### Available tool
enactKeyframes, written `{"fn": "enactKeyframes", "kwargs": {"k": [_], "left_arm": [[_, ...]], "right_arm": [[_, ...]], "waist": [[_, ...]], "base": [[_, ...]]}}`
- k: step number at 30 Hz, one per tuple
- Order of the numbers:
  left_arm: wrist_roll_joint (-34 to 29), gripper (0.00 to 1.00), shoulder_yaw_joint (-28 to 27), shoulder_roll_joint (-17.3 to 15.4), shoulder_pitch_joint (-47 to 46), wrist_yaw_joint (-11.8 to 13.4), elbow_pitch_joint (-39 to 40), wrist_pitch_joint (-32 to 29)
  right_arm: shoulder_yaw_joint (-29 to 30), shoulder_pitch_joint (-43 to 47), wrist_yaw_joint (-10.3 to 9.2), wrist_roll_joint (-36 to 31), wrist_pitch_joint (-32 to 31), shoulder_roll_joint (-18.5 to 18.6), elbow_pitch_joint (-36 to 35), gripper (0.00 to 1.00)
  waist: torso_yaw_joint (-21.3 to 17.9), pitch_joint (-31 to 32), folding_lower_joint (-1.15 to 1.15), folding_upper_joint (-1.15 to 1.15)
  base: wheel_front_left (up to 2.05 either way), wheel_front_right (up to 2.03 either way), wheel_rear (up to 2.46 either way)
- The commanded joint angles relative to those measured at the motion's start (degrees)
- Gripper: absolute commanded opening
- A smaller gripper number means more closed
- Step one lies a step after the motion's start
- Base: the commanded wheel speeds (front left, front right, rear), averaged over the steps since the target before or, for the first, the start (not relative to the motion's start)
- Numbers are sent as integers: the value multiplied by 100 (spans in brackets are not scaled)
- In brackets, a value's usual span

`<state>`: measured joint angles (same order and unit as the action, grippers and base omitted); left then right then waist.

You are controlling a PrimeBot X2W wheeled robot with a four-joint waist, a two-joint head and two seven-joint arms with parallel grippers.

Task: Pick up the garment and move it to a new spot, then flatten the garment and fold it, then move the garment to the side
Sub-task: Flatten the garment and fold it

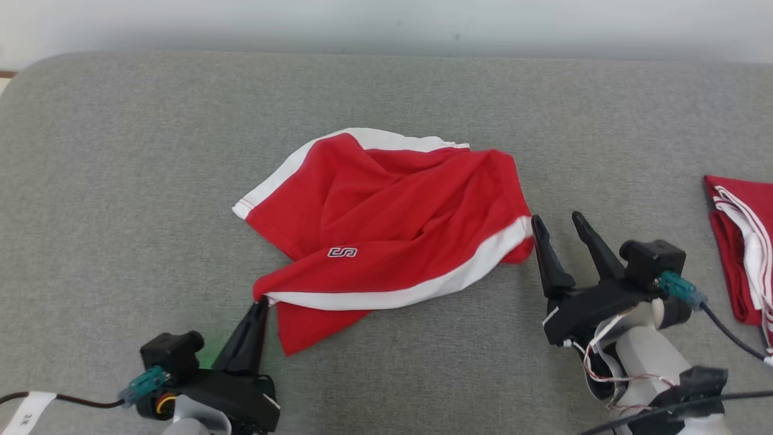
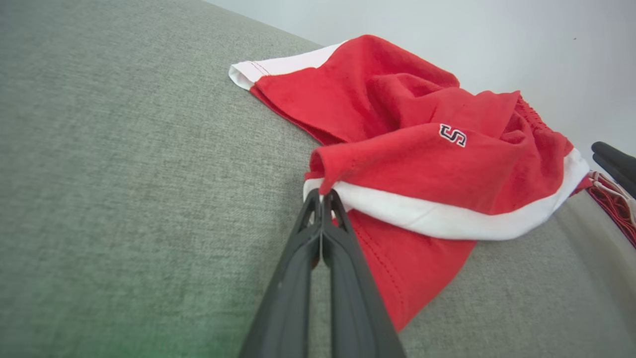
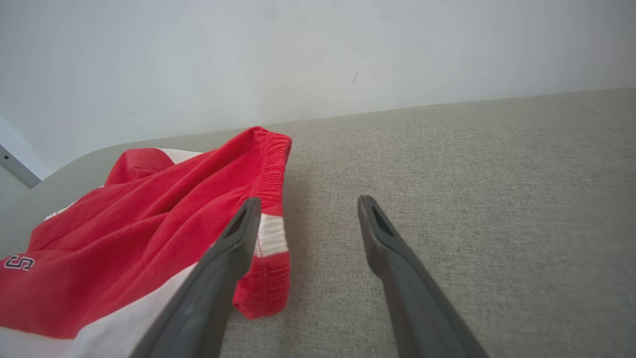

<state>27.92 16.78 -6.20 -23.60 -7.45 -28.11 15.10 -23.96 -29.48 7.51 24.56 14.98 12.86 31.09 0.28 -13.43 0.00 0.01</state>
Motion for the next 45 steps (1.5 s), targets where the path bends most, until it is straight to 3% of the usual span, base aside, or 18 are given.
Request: {"fn": "enactKeyframes", "kwargs": {"k": [1,12,23,30,33,35,36,37,38,39,40,41,45], "left_arm": [[-128,0,-134,-14,82,-1,-22,6],[-416,0,-404,148,160,-1,18,6],[-504,0,-512,199,296,-2,69,6],[-531,0,-512,224,335,-2,81,6],[-528,0,-511,233,310,-2,90,6],[-527,0,-506,232,299,-2,90,6],[-527,0,-506,232,299,-2,90,6],[-530,0,-510,232,292,-2,88,6],[-533,0,-513,233,286,-2,86,6],[-536,0,-518,236,283,-2,81,6],[-542,0,-525,237,284,-2,77,6],[-545,0,-532,238,289,-2,71,6],[-553,0,-591,222,344,-2,63,6]], "right_arm": [[-97,-117,-5,161,24,38,52,100],[-1318,-242,-5,1377,24,379,182,100],[-1941,71,-5,2139,24,927,-243,100],[-2269,-97,-5,2508,24,985,-115,100],[-2490,-237,-5,2626,24,986,-14,96],[-2610,-342,-5,2677,24,1007,46,84],[-2610,-342,-5,2677,24,1007,46,84],[-2687,-387,-5,2680,24,1016,71,75],[-2746,-427,-5,2673,24,1030,79,46],[-2795,-451,-5,2704,24,1030,88,36],[-2836,-472,-5,2725,24,1030,95,14],[-2875,-498,-5,2730,24,1040,88,0],[-2878,-509,-5,2775,24,1101,-23,0]], "waist": [[58,-4,0,-1],[244,19,0,-1],[107,153,0,-1],[118,152,0,-1],[153,124,0,-1],[176,112,0,-1],[176,112,0,-1],[186,109,0,-1],[196,108,0,-1],[202,111,0,-1],[205,117,0,-1],[204,127,0,-1],[164,201,0,-1]], "base": [[0,0,0],[0,0,0],[0,0,0],[0,0,0],[0,0,0],[0,0,0],[0,0,0],[0,0,0],[0,0,0],[0,0,0],[0,0,0],[0,0,0],[0,0,0]]}}
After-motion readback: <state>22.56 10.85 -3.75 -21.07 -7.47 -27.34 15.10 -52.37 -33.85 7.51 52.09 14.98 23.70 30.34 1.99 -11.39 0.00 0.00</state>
